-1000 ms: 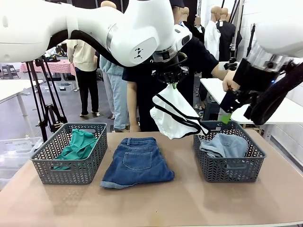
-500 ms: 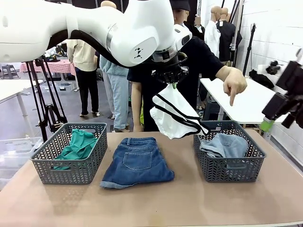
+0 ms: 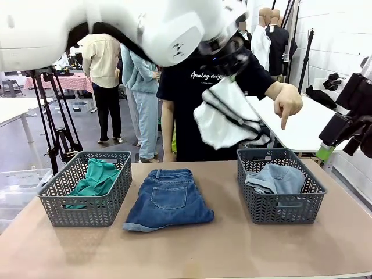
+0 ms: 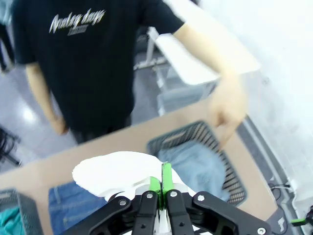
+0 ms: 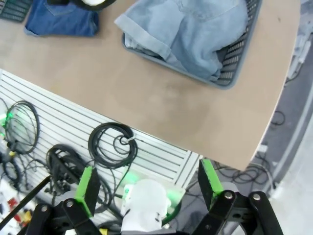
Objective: Sort the tops and bottoms.
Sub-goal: Sort the clothes according to human instructions.
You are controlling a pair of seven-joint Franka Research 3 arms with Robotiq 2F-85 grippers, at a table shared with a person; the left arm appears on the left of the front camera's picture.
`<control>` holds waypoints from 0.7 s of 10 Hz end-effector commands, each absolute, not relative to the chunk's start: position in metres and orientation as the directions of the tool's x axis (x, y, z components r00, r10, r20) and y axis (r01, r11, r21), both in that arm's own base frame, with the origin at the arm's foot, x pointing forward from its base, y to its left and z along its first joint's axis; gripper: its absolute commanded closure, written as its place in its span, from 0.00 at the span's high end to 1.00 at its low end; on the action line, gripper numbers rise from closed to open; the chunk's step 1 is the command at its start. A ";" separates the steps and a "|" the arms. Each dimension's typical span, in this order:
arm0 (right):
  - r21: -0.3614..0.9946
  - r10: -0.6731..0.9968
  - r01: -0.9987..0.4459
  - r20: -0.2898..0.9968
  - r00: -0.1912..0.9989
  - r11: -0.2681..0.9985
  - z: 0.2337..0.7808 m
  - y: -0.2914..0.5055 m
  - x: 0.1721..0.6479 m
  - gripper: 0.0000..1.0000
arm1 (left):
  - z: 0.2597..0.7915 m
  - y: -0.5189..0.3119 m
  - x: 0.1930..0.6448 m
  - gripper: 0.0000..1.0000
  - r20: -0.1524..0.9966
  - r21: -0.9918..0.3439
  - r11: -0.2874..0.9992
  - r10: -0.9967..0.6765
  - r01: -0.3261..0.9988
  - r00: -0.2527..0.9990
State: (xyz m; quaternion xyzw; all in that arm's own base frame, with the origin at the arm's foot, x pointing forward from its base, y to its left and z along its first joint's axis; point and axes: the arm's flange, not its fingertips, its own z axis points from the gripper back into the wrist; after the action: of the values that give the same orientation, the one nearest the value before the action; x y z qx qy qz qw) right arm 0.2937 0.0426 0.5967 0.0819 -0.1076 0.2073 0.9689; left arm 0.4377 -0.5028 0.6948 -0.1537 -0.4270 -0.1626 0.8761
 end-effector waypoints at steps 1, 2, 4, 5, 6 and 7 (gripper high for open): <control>0.123 0.381 -0.417 0.241 0.893 0.900 0.597 0.043 0.297 1.00 | 0.708 -0.569 0.461 0.00 0.845 -0.144 0.817 -0.192 0.558 0.499; 0.123 0.381 -0.417 0.241 0.893 0.900 0.597 0.043 0.297 1.00 | 0.703 -0.587 0.467 0.00 0.843 -0.163 0.790 -0.199 0.591 0.499; 0.123 0.381 -0.417 0.241 0.893 0.900 0.597 0.043 0.297 1.00 | 0.679 -0.593 0.475 0.00 0.799 -0.212 0.816 -0.172 0.538 0.576; 0.123 0.381 -0.417 0.241 0.893 0.900 0.597 0.043 0.297 1.00 | 0.685 -0.576 0.447 0.00 0.839 -0.177 0.805 -0.177 0.566 0.514; 0.123 0.381 -0.417 0.241 0.893 0.900 0.597 0.043 0.297 1.00 | 0.685 -0.576 0.447 0.00 0.839 -0.177 0.805 -0.177 0.566 0.514; 0.123 0.381 -0.417 0.241 0.893 0.900 0.597 0.043 0.297 1.00 | 0.685 -0.576 0.447 0.00 0.839 -0.177 0.805 -0.177 0.566 0.514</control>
State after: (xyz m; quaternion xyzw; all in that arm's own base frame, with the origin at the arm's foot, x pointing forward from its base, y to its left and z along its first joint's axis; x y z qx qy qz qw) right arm 0.2941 0.0425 0.5963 0.0819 -0.1070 0.2071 0.9690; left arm 0.4541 -0.5844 0.6768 -0.2290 -0.4355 -0.2176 0.8429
